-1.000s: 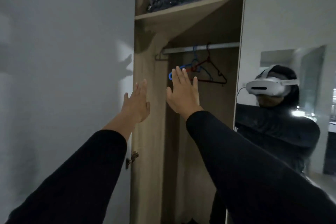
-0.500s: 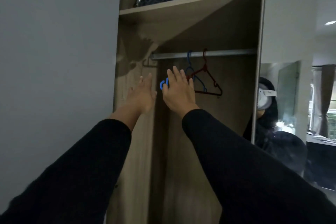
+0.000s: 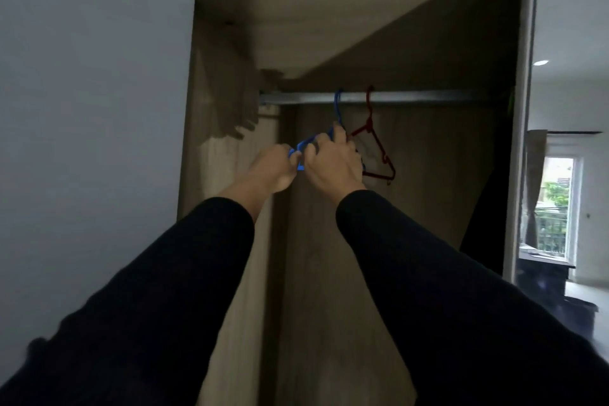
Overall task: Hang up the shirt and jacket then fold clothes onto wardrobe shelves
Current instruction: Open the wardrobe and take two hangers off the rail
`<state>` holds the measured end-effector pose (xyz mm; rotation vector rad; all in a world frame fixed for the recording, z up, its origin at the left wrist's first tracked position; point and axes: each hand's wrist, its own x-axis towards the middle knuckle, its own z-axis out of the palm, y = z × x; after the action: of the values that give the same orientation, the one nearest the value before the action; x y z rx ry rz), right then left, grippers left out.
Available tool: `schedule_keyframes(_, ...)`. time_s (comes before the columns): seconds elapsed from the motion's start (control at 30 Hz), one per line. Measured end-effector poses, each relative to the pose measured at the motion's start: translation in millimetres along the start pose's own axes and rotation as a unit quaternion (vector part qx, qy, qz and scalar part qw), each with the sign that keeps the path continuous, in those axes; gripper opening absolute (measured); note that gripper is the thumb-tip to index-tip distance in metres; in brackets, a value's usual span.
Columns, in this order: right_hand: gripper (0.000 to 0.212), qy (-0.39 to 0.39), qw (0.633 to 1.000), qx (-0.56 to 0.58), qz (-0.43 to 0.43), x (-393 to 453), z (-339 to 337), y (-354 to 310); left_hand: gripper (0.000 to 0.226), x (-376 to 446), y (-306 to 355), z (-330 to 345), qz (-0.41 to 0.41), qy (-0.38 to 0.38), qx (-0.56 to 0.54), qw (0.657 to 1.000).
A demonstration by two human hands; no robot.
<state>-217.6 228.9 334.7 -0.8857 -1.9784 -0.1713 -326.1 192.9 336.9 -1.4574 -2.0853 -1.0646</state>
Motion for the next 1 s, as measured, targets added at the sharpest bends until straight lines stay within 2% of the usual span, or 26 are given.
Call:
schedule_keyframes(0.13,0.040,-0.004,1.000,0.011,0.010,2.7,11.4,2.5,0.034,4.4,0.3,12.9,-0.021,0.027,-0.088,0.996)
schedule_keyframes(0.33,0.034,-0.018,0.999,0.024,0.029,3.4,15.2,13.7,0.027,1.5,7.3,19.8,-0.066,0.096,-0.287,0.951)
schedule_keyframes(0.47,0.034,-0.016,0.998,0.050,0.043,3.6,18.3,18.8,0.024,1.3,10.7,19.7,-0.057,0.139,-0.328,0.933)
schedule_keyframes(0.57,0.035,-0.011,0.996,0.067,0.052,1.4,17.5,18.7,0.025,3.4,10.3,18.7,-0.048,0.157,-0.318,0.934)
schedule_keyframes(0.67,0.039,0.013,0.999,0.029,0.025,-3.5,15.2,19.5,0.027,-0.2,3.5,16.9,-0.047,0.164,-0.292,0.941)
schedule_keyframes(0.83,0.057,0.053,0.998,-0.006,-0.025,-14.0,-1.6,9.0,0.025,-23.1,-11.1,-0.6,-0.064,0.181,-0.281,0.940)
schedule_keyframes(1.0,0.058,0.033,0.995,0.054,-0.071,-37.7,-17.4,-19.1,0.028,-70.7,-29.1,-35.4,-0.066,0.224,-0.201,0.951)
